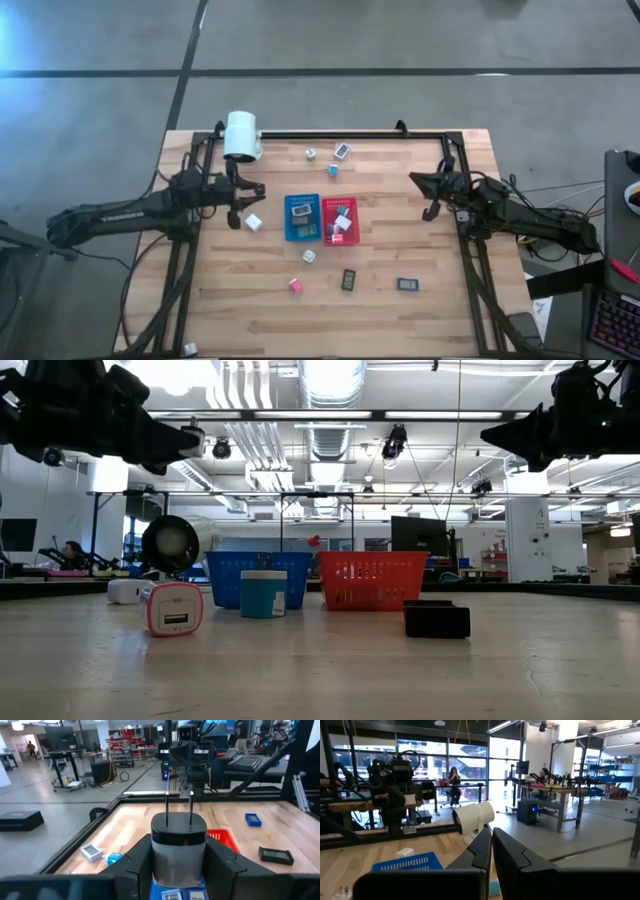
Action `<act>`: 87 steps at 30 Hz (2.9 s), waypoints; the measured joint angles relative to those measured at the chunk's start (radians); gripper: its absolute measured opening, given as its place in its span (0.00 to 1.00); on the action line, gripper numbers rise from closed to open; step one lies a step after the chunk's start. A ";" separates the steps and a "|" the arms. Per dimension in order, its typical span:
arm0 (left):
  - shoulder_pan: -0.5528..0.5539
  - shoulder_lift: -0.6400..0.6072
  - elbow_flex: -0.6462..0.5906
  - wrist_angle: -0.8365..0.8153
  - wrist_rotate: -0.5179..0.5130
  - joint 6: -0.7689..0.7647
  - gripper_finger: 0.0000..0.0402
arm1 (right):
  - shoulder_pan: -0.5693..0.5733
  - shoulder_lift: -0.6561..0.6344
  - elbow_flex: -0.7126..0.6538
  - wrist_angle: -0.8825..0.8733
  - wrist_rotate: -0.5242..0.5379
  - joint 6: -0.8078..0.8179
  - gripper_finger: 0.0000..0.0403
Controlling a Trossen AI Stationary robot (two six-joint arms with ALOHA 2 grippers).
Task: Pick & Place Office items
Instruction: Put the white charger adapter into the red bin
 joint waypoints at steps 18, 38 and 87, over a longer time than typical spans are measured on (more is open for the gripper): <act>0.001 0.040 -0.020 0.003 -0.018 0.059 0.32 | 0.000 0.021 0.000 0.068 -0.001 -0.014 0.03; 0.001 0.198 -0.020 0.132 -0.034 0.030 0.32 | 0.000 0.022 0.000 0.082 -0.001 0.004 0.03; -0.060 0.560 0.125 0.318 -0.072 -0.133 0.32 | 0.000 0.062 0.000 0.083 0.009 0.043 0.03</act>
